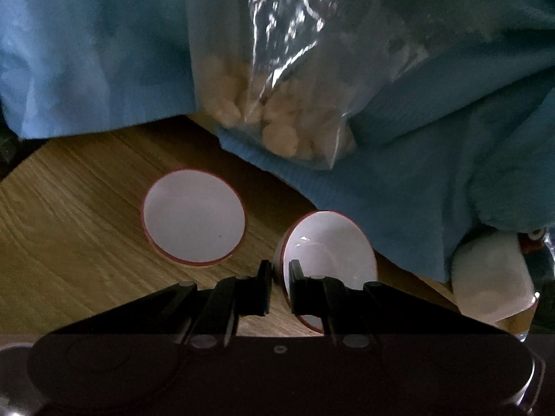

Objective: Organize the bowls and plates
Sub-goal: 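Close the left tool on the white bowl rim while the right tool grips it, then carry the white bowl with both tools and lower it into the steel bowl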

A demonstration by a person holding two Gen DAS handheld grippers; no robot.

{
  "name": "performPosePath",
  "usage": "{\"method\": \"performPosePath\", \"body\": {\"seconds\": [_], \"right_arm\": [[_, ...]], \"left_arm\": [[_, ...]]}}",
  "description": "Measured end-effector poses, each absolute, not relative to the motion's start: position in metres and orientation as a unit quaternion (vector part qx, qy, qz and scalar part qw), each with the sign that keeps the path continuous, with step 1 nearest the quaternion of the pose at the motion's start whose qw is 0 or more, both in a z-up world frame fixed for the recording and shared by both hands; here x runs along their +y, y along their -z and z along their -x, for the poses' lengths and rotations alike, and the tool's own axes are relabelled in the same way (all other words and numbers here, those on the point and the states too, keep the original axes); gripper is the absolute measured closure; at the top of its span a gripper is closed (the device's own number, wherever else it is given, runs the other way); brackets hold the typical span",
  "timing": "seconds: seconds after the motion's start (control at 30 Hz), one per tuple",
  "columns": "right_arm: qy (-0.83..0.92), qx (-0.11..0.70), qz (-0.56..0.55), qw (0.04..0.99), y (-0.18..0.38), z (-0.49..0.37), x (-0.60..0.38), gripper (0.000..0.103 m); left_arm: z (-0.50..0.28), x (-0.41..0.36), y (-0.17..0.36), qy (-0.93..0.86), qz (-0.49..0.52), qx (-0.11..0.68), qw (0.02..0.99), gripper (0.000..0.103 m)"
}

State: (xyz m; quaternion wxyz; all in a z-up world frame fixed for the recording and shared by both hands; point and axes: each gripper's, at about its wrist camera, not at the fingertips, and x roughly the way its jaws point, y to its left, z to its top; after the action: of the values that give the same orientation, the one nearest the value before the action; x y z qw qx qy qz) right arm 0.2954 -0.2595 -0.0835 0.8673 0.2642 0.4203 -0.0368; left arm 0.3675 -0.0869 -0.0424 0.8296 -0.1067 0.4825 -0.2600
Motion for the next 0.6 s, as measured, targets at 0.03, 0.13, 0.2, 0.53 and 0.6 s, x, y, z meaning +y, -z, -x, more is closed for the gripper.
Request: {"method": "performPosePath", "body": {"seconds": [0.03, 0.13, 0.2, 0.53, 0.6], "right_arm": [[0.036, 0.418, -0.264, 0.869, 0.081, -0.294, -0.259, 0.084], [0.031, 0.410, -0.258, 0.874, 0.072, -0.289, -0.252, 0.084], [0.027, 0.406, -0.255, 0.877, 0.066, -0.285, -0.248, 0.084], [-0.013, 0.405, -0.236, 0.883, 0.048, -0.274, -0.208, 0.084], [-0.027, 0.408, -0.231, 0.883, 0.046, -0.275, -0.198, 0.084]], "left_arm": [[-0.366, -0.084, 0.039, 0.260, 0.107, 0.479, 0.832, 0.093], [-0.362, -0.073, 0.031, 0.260, 0.111, 0.470, 0.836, 0.093], [-0.357, -0.067, 0.026, 0.260, 0.114, 0.465, 0.839, 0.093], [-0.334, -0.016, 0.016, 0.239, 0.128, 0.461, 0.845, 0.093], [-0.330, -0.004, 0.017, 0.232, 0.132, 0.462, 0.846, 0.093]]}}
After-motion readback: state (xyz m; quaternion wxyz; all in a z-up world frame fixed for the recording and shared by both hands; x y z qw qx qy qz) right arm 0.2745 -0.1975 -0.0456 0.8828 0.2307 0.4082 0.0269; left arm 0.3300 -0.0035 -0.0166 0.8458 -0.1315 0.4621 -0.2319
